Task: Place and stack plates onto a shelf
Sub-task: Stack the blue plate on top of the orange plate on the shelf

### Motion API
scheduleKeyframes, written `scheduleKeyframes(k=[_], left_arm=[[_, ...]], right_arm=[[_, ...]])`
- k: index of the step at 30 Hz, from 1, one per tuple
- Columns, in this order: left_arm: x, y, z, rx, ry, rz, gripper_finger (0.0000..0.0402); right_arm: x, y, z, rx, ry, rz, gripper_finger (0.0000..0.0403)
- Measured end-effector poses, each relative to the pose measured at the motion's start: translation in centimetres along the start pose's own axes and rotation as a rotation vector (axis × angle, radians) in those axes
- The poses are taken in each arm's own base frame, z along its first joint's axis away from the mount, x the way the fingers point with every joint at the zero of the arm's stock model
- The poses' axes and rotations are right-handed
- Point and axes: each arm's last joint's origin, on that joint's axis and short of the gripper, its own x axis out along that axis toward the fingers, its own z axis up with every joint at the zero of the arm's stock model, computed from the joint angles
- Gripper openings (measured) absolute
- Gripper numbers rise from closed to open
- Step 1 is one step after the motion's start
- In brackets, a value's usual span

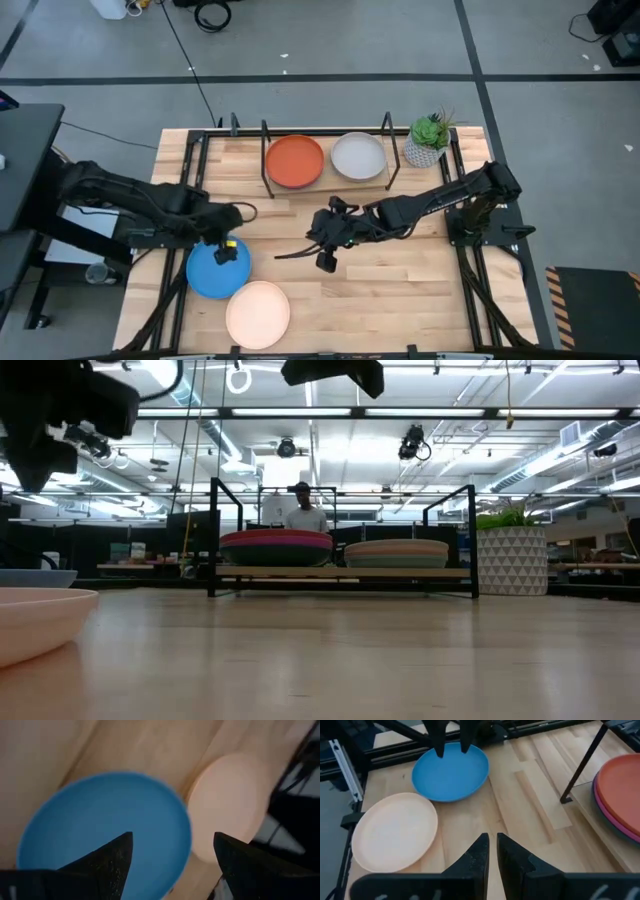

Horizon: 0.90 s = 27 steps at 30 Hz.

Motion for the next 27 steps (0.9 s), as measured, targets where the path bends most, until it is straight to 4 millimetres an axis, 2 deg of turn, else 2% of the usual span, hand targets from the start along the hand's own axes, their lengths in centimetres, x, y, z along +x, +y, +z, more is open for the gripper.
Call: scheduleKeyframes(k=[3,8,12,16,20,24,27], left_arm=[[1.1,0.2,0.6,0.038,0.041,0.059,0.0286],[2.4,0.9,2.0,0.051,0.033,0.175,0.0286],[3.4,1.7,3.1,-0.066,0.117,0.155,0.0286],[4.0,2.2,3.8,-0.135,0.167,0.144,0.0286],[4.0,2.7,4.2,-0.124,0.162,0.16,0.0286],[3.7,3.5,4.3,-0.049,0.177,0.209,0.0285],[3.3,4.4,4.1,0.012,0.222,0.263,0.0285]], right_arm=[[0.3,-1.1,0.4,-0.003,0.001,-0.017,0.0041],[0.7,-3.6,1.2,-0.125,0.053,0.044,0.0041],[-0.8,-5.4,1.7,-0.243,0.11,0.138,0.0041],[-2.9,-7.5,2.1,-0.408,0.144,0.123,0.0041],[-4.5,-9.7,3.4,-0.497,0.073,0.081,0.0041],[-5.5,-11.5,5.2,-0.475,-0.069,0.028,0.0041],[-5.1,-12.6,6.5,-0.395,-0.175,-0.007,0.0041]])
